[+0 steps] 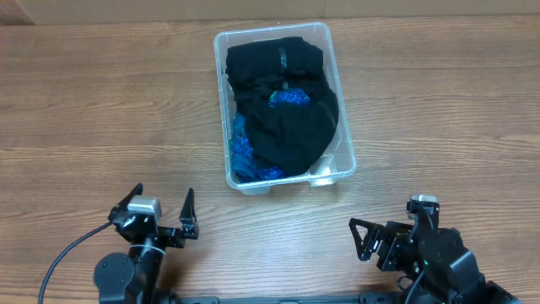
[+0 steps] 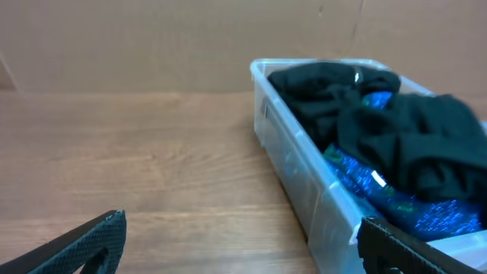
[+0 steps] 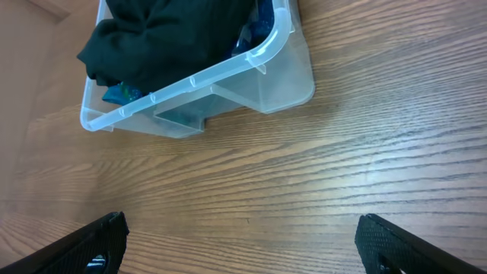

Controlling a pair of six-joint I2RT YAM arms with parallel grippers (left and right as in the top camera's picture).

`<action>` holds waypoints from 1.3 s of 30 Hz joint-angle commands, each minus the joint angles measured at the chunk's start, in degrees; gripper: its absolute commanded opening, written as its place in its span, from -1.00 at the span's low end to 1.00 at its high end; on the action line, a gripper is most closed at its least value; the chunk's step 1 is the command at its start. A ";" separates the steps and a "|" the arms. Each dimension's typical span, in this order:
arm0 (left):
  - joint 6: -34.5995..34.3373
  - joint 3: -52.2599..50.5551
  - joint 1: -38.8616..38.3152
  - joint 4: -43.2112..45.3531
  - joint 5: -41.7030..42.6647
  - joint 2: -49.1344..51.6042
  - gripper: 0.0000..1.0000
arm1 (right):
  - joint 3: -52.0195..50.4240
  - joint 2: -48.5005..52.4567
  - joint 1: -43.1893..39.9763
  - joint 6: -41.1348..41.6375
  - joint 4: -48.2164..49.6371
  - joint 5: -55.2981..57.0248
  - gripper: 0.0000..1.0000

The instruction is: Pack container

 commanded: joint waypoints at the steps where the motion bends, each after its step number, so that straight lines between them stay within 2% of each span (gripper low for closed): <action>1: -1.84 -4.00 0.68 0.87 -1.70 -0.94 1.00 | 0.22 -0.42 0.15 0.24 0.22 -0.09 1.00; 7: -1.81 -10.12 0.68 5.05 -2.64 -0.94 1.00 | 0.22 -0.42 0.15 0.24 0.22 -0.07 1.00; 26: -1.38 -10.12 0.68 5.25 -2.86 -0.87 1.00 | 0.22 -0.42 0.15 0.24 0.22 -0.07 1.00; 31: -1.38 -10.12 0.68 5.25 -2.82 -0.87 1.00 | 0.22 -0.42 0.15 -0.61 -5.40 -0.07 1.00; 34: -1.38 -10.12 0.68 5.25 -2.84 -0.87 1.00 | 0.11 -0.74 -0.24 -0.61 -6.23 5.75 1.00; 39: -1.38 -10.12 0.68 5.25 -2.84 -0.87 1.00 | -1.38 -4.37 -6.91 -2.62 0.92 17.31 1.00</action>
